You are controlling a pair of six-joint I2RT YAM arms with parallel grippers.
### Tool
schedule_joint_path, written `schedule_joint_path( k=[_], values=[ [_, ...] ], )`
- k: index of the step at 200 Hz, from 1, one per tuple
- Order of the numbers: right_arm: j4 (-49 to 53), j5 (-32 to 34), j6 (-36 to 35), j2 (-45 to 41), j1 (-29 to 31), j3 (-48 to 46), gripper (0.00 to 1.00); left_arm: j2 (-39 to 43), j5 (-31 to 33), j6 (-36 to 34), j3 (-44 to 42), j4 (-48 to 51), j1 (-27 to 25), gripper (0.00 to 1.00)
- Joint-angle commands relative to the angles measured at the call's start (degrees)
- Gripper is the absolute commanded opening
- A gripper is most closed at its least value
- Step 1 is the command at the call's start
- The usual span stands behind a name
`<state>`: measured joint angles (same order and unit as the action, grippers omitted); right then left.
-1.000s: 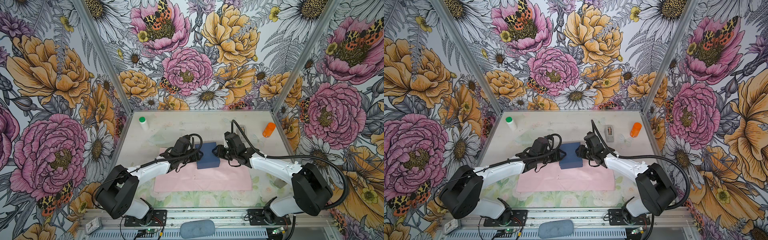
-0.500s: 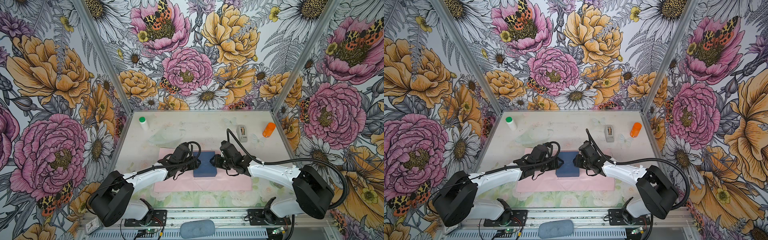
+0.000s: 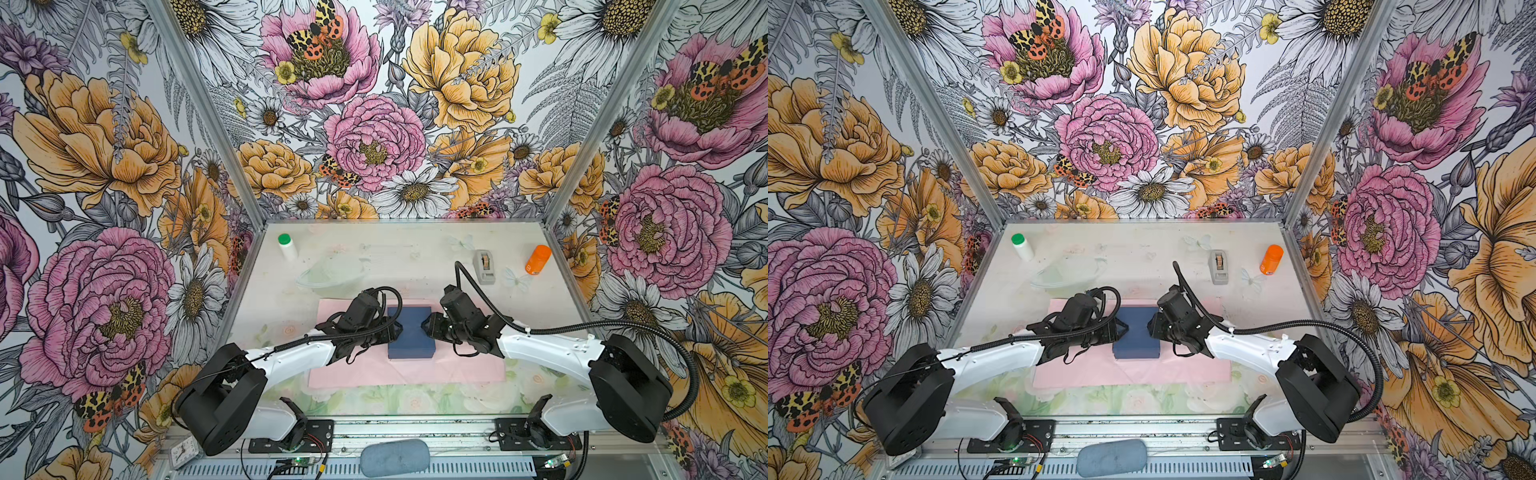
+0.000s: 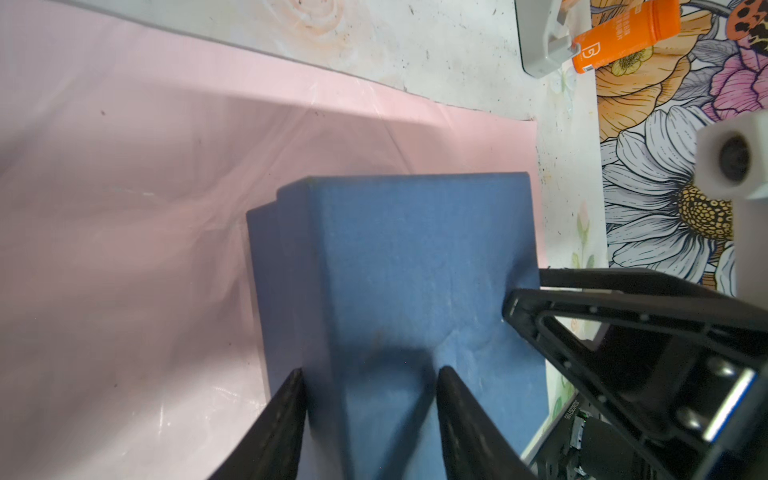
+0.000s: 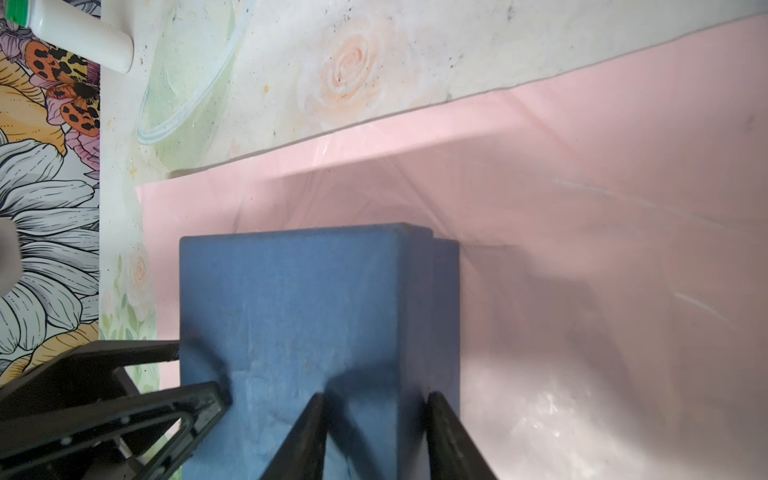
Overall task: Wrap the gift box in paper
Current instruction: 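Carry the blue box with both grippers and lower it onto the pink paper center, then open both grippers and draw them back from the box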
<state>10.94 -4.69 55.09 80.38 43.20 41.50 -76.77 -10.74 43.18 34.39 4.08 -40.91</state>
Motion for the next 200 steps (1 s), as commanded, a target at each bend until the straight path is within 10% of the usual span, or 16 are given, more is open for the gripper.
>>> schedule_joint_path(
  k=[1, 66, 123, 200],
  values=[
    [-1.8, -1.6, 0.8, -1.3, 1.5, -0.3, 0.40, 2.4, -0.7, 1.0, -0.8, -4.8, -1.1, 0.52],
    [-1.3, 0.1, -0.3, -1.4, 1.3, -0.7, 0.59, 1.8, 0.9, 1.3, -2.0, -4.5, -0.6, 0.70],
    [7.7, -2.2, -5.7, -17.3, -6.4, -3.5, 0.71, 17.8, 6.8, -1.1, -0.9, 8.0, 4.1, 0.84],
    [20.6, -3.4, -13.3, -13.5, -18.3, -4.3, 0.70, 30.5, 3.9, -1.8, -9.6, 22.5, 24.7, 0.86]
  ],
)
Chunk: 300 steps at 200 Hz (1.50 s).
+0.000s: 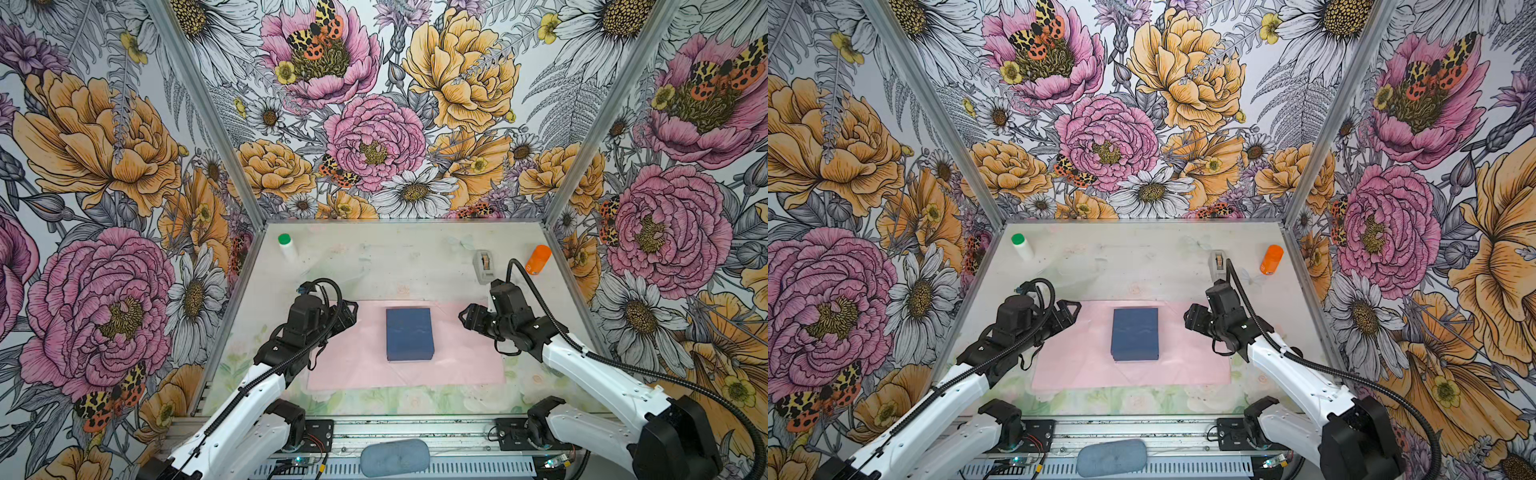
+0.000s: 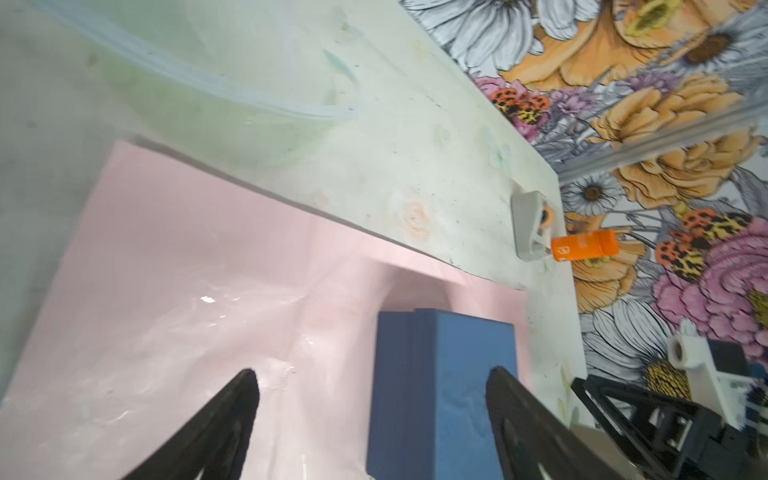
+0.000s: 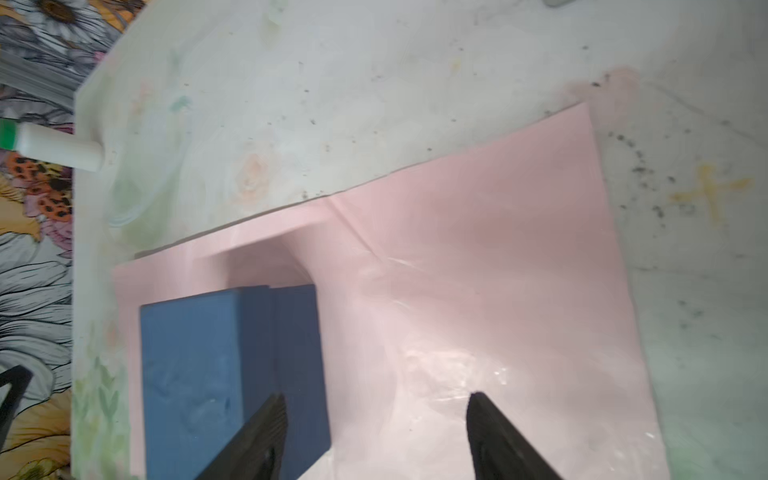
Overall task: Wrap the gift box in paper
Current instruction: 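Open both grippers and draw them back from the box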
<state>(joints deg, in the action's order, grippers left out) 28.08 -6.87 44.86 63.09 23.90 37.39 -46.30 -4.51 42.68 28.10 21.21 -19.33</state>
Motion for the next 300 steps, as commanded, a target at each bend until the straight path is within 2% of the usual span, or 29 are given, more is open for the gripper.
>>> schedule_joint_path(
  k=[1, 45, 106, 146, 172, 197, 238, 257, 275, 300],
  values=[
    [3.4, -1.2, -3.0, 4.0, 1.2, -0.1, 0.70, 0.0, -2.4, -1.3, -3.5, 5.4, 3.3, 0.87],
    [-2.1, -0.9, -2.9, 10.4, 2.4, -1.4, 0.70, -6.1, -4.6, -1.6, -7.9, -0.7, 6.4, 0.86],
    [-8.9, -1.9, -3.8, 18.7, 0.9, -0.6, 0.69, -15.5, -5.8, -3.6, -7.8, -7.0, 9.9, 0.86],
    [-11.6, -1.0, -4.3, 23.6, -0.4, 1.6, 0.69, -19.4, -5.5, -5.4, -5.2, -7.7, 13.7, 0.85],
    [-13.3, -1.7, -4.6, 26.7, -0.6, 3.6, 0.68, -24.7, -7.0, -7.2, -2.5, -8.8, 16.1, 0.85],
    [-13.8, -3.0, -5.6, 23.9, -1.0, 5.0, 0.69, -25.3, -9.1, -7.7, 0.6, -9.0, 15.7, 0.84],
    [-8.1, -9.2, -7.5, 11.2, -3.1, 2.7, 0.71, -13.5, -10.0, -3.6, 3.5, -5.0, 8.3, 0.84],
    [0.2, -6.9, -9.0, 5.6, -3.9, 2.0, 0.73, -8.8, -9.4, -1.2, 3.8, -2.8, 2.2, 0.84],
    [7.9, -4.7, -11.1, 1.9, -10.2, 1.8, 0.76, -6.0, -5.7, -1.9, 4.4, -0.9, -5.7, 0.83],
    [10.9, -8.8, -11.6, 1.7, -21.1, -0.8, 0.77, -3.8, 3.8, -9.6, 5.7, 0.4, -16.9, 0.83]
  ],
)
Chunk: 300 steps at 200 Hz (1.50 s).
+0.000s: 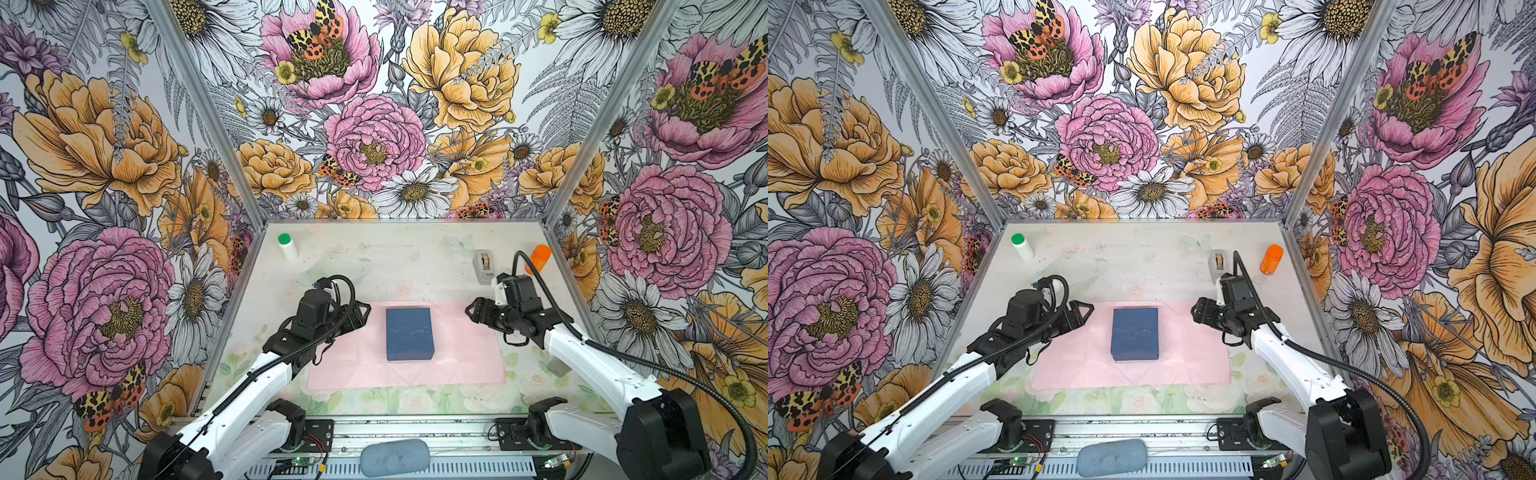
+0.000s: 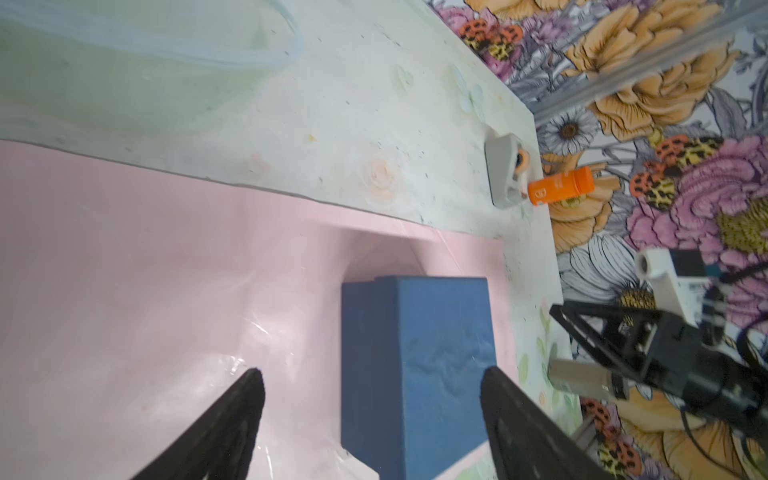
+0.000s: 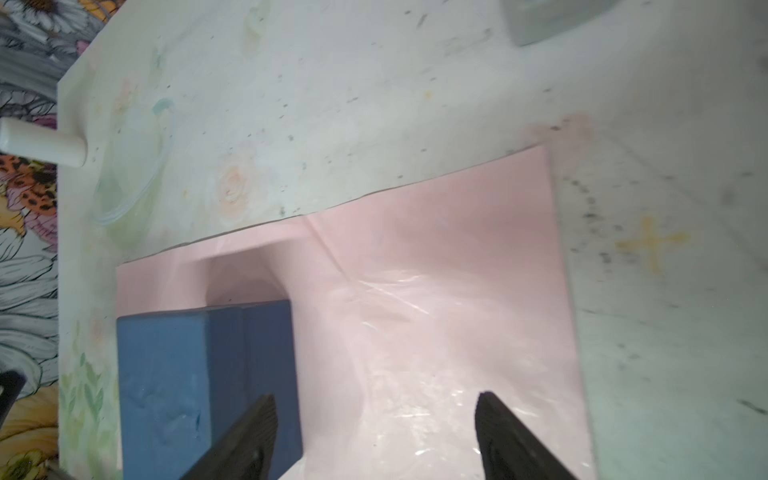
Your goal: Wrap the gift box in paper
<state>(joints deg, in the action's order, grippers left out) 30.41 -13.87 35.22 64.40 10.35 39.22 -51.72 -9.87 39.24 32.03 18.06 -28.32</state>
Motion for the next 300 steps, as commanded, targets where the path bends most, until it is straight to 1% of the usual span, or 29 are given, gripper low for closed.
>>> schedule_joint_path(
  k=[1, 10, 32, 40, 47, 74, 88, 104, 124, 159, 187, 206, 221, 232, 242, 247, 260, 285, 300],
  values=[
    [8.6, -1.9, -1.9, 0.5, -7.7, -2.7, 0.77, 1.6, 9.5, -6.5, 1.8, 3.6, -8.5, 0.83],
    [9.4, -1.3, -1.5, 1.8, -8.6, -3.1, 0.77, 1.3, 11.3, -10.2, 2.4, 3.2, -11.4, 0.83],
    [10.2, 1.9, -0.3, 4.4, -8.8, -4.7, 0.78, -1.1, 14.4, -19.4, 4.5, 2.8, -18.0, 0.83],
    [10.2, 2.0, 0.2, 5.3, -8.7, -5.4, 0.78, -2.3, 15.7, -21.5, 5.2, 2.8, -19.7, 0.84],
    [10.2, 1.6, 0.8, 5.7, -8.5, -6.2, 0.78, -3.2, 17.0, -22.1, 5.8, 2.8, -20.6, 0.84],
    [9.8, -2.0, 2.5, 4.2, -6.8, -9.1, 0.78, -6.8, 17.9, -21.3, 6.6, 2.2, -20.6, 0.84],
    [6.7, -9.0, 1.3, 3.3, -6.8, -10.5, 0.78, -8.2, 18.1, -21.1, 6.5, 1.2, -20.6, 0.84],
    [2.8, -15.3, -0.1, 3.6, -6.8, -10.8, 0.78, -8.9, 16.7, -21.1, 5.9, -0.8, -20.2, 0.84],
    [-1.9, -21.0, -0.8, 4.7, -6.9, -11.3, 0.77, -9.3, 15.4, -20.7, 5.3, -2.8, -19.6, 0.84],
    [-6.0, -25.5, -3.6, 5.8, -7.2, -10.5, 0.76, -9.2, 13.8, -20.7, 4.5, -3.9, -17.8, 0.84],
    [-8.9, -26.5, -3.5, 4.7, -7.4, -8.9, 0.76, -8.4, 13.3, -20.6, 4.0, -4.0, -16.8, 0.84],
    [-9.4, -23.7, -3.7, 4.1, -7.5, -7.4, 0.76, -7.7, 13.4, -20.4, 3.2, -4.7, -16.1, 0.83],
    [-9.4, -23.4, -3.8, 5.6, -7.9, -6.6, 0.76, -7.3, 13.3, -20.1, 2.4, -5.3, -15.7, 0.83],
    [-8.5, -22.2, -3.0, 7.2, -7.9, -6.2, 0.74, -6.9, 13.4, -19.8, 2.1, -5.3, -15.4, 0.83],
    [-3.9, -17.2, -2.0, 7.7, -7.8, -5.2, 0.71, -6.7, 13.6, -19.3, 2.0, -4.8, -15.1, 0.83],
    [-0.4, -13.7, -2.0, 7.2, -7.7, -4.6, 0.71, -6.6, 13.8, -19.2, 2.1, -4.4, -15.1, 0.83],
    [5.9, -7.1, -0.9, 4.4, -7.6, -4.3, 0.72, -6.2, 14.6, -18.8, 2.1, -3.8, -15.0, 0.83],
    [13.6, 0.6, 3.0, -2.0, -7.3, -5.0, 0.76, -5.7, 15.1, -17.9, 1.5, -4.1, -14.6, 0.83],
    [16.9, 4.6, 4.7, -4.3, -6.3, -5.5, 0.77, -5.5, 15.1, -17.6, 1.3, -4.0, -14.5, 0.83]
  ],
)
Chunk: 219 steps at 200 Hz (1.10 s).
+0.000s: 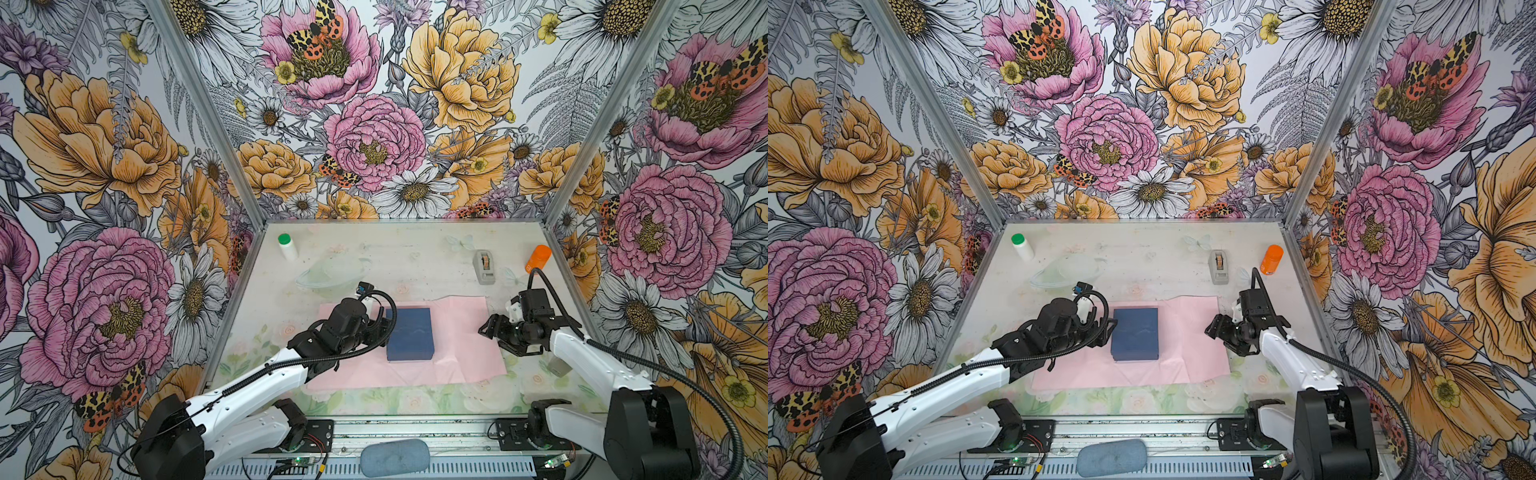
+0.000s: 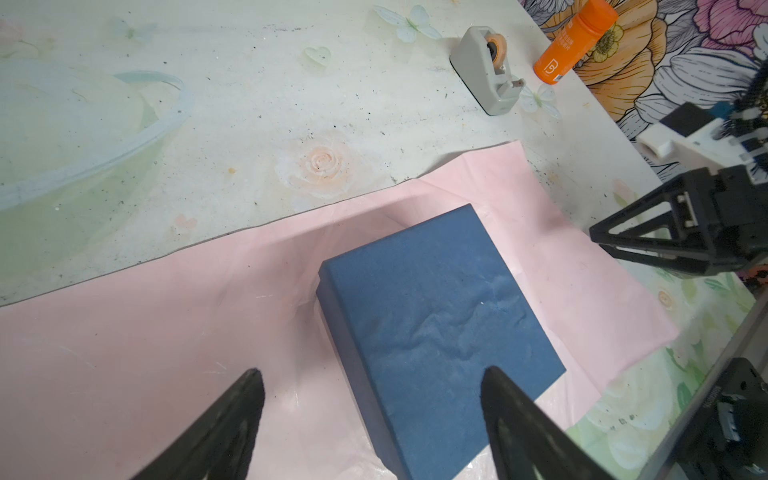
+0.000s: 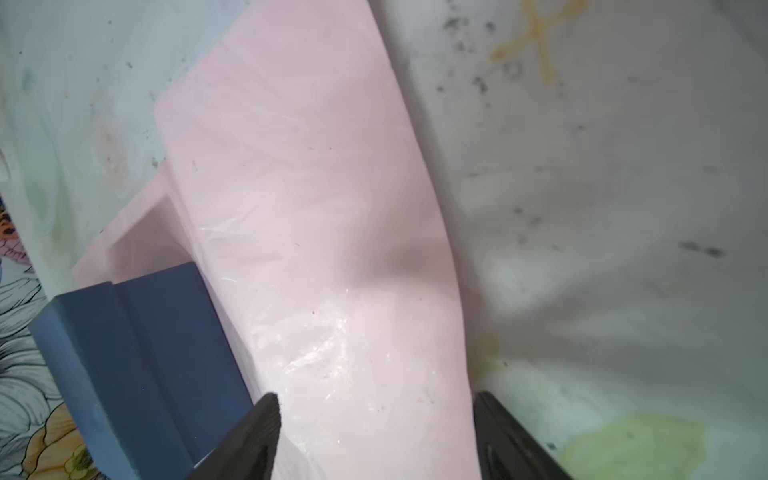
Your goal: Wrap the gift box in paper
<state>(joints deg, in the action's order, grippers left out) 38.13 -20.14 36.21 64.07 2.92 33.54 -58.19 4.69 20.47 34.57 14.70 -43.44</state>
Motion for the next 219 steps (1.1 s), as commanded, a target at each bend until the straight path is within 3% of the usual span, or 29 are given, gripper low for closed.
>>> schedule_joint_path(
  k=[1, 59, 158, 204, 219],
  values=[
    [9.4, 11.0, 3.9, -4.1, 1.2, 0.1, 0.77, 1.0, 0.5, 1.2, -1.3, -0.7, 0.6, 0.83],
    [12.2, 17.2, 11.6, -4.1, 10.7, -2.4, 0.79, 1.8, 0.7, 1.9, -1.6, 0.0, 1.1, 0.83],
    [13.0, 8.4, 11.3, -1.2, 14.5, -3.2, 0.79, 4.8, -0.1, 2.4, -3.1, -0.1, 2.2, 0.83],
    [-1.6, -3.0, 10.6, 0.9, 14.4, -5.4, 0.74, 7.3, -0.4, 2.6, -4.0, -0.2, 3.5, 0.82],
    [-4.9, -3.4, 8.6, -0.8, 14.3, -4.3, 0.74, 7.7, -0.6, 2.5, -4.0, 0.1, 4.0, 0.82]
  ],
)
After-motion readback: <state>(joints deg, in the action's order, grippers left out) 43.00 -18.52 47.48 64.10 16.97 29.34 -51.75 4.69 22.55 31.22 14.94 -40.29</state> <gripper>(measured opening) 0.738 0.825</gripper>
